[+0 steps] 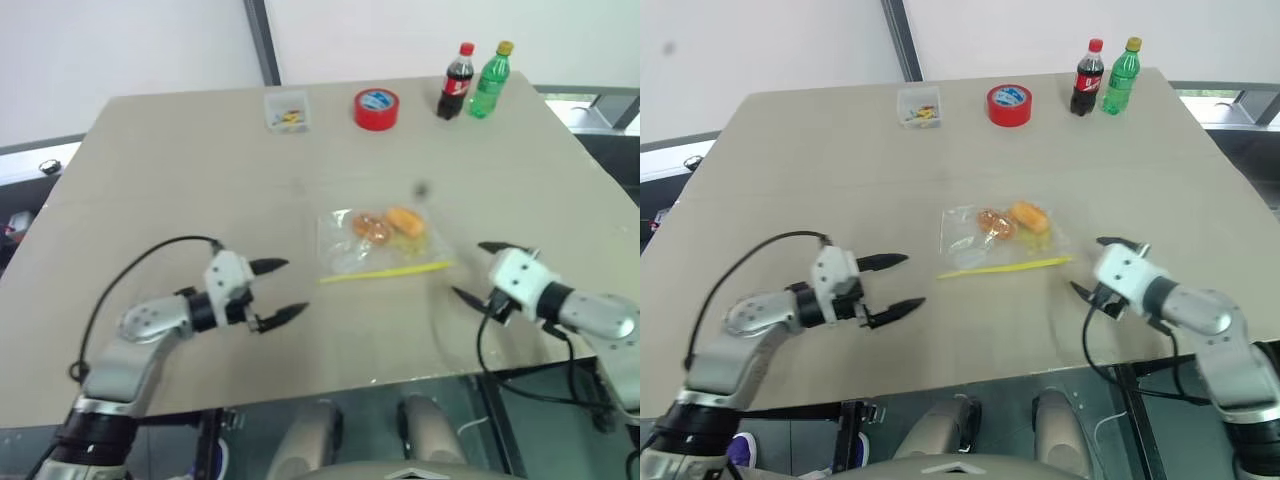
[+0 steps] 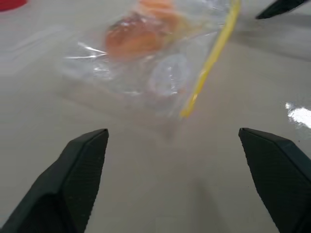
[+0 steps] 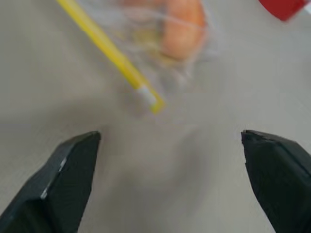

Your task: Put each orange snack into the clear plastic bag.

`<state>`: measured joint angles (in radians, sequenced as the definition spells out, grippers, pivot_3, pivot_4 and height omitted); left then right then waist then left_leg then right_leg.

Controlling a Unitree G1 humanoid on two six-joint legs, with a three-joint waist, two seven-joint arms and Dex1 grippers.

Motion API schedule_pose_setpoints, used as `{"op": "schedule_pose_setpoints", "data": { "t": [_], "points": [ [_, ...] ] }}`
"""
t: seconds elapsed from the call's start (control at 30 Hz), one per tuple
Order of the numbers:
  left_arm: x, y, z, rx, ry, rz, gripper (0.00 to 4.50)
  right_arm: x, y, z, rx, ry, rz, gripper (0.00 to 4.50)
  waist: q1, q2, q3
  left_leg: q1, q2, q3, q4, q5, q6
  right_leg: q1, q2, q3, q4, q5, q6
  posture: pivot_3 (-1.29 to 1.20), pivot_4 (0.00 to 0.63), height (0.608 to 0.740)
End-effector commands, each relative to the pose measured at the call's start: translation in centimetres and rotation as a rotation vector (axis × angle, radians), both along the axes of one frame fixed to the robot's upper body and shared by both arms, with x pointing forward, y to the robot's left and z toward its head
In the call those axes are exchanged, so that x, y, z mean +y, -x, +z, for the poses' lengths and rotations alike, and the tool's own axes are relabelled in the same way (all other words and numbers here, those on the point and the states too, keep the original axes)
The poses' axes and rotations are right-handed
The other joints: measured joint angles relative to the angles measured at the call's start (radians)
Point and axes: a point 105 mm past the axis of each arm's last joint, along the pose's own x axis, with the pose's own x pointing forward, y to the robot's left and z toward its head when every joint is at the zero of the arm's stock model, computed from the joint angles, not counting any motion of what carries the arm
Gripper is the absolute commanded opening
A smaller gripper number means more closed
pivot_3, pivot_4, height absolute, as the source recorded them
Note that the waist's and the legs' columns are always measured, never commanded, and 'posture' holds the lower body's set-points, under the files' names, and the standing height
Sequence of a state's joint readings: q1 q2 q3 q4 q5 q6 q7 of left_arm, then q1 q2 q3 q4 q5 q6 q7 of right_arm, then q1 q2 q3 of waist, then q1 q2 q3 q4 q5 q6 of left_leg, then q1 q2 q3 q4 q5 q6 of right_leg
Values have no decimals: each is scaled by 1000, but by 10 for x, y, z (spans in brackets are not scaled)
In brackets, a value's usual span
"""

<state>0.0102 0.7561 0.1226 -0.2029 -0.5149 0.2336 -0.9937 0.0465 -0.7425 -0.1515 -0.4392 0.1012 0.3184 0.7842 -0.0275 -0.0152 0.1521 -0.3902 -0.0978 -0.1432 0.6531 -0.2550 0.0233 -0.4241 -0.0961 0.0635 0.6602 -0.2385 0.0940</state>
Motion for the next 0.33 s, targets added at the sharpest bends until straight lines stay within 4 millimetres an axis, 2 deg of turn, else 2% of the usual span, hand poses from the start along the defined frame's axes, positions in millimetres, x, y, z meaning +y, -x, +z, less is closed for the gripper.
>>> {"op": "schedule_pose_setpoints", "data": {
  "t": [0.03,0.1,0.33],
  "points": [
    [11,9,27,-3,56,-6,4500,-10,16,24,-12,-107,23,4482,11,0,1,4,0,0,-1,0,0,4,0,-1,-1,0,0,0,150,740],
    [14,12,31,14,57,-13,4500,-12,22,26,6,-145,30,4482,14,1,1,10,1,-1,-3,-1,1,13,0,-3,-4,0,0,0,150,740],
    [15,15,34,35,61,-13,4500,-7,25,34,26,-224,33,4482,14,1,1,11,1,-1,-2,-1,1,13,0,-3,-5,0,0,0,150,740]
  ]
}}
